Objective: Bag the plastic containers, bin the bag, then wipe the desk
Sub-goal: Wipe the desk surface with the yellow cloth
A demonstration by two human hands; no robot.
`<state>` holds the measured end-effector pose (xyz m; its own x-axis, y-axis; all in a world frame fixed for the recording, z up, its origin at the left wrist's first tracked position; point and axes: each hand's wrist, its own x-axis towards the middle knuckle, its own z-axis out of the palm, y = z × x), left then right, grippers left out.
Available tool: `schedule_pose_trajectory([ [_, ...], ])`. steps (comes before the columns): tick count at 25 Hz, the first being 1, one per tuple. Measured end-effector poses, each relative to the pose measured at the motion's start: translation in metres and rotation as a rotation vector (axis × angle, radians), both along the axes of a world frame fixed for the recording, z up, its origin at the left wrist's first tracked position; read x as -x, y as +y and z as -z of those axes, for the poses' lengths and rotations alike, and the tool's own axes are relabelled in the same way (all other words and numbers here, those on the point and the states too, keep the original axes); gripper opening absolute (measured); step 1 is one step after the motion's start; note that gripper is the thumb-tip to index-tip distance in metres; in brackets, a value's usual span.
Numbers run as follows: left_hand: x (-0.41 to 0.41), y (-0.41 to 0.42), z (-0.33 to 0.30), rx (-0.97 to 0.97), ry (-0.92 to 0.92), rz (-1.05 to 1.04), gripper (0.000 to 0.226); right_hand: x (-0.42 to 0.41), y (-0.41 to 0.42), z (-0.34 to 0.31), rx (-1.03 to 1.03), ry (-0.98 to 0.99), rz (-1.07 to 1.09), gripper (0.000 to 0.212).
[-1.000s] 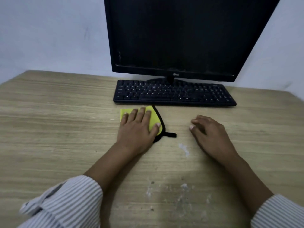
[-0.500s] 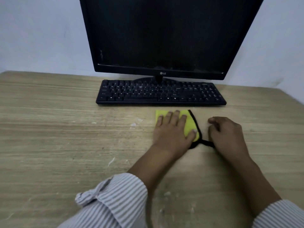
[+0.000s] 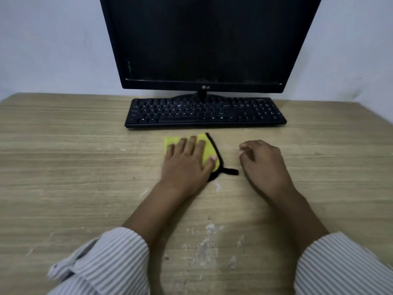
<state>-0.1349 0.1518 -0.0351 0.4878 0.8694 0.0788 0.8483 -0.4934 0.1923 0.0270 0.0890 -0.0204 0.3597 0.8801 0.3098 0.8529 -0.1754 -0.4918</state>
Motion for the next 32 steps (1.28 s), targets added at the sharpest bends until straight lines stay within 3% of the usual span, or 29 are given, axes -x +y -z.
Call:
schedule_pose_trajectory([
  [4,-0.059,-0.048,0.003,0.022,-0.036,0.172,0.063,-0.013,-0.005,-0.002,-0.004,0.024,0.103,0.027],
  [7,-0.053,-0.052,0.006,-0.008,-0.046,0.177,0.065,-0.015,-0.007,-0.006,-0.046,0.064,0.122,0.024],
  [15,0.084,-0.001,0.002,-0.055,0.007,-0.14,0.083,0.004,-0.012,-0.005,-0.028,0.003,-0.029,0.025],
  [19,0.09,-0.007,-0.001,-0.006,0.042,-0.209,0.08,0.009,-0.015,-0.001,-0.042,0.015,-0.049,0.024],
  [26,-0.034,-0.082,0.002,0.033,-0.033,0.12,0.064,0.001,-0.031,-0.004,-0.047,0.07,0.026,0.023],
  [32,0.01,-0.082,0.004,-0.008,-0.013,0.066,0.066,-0.003,-0.052,-0.007,-0.061,0.13,0.028,0.024],
])
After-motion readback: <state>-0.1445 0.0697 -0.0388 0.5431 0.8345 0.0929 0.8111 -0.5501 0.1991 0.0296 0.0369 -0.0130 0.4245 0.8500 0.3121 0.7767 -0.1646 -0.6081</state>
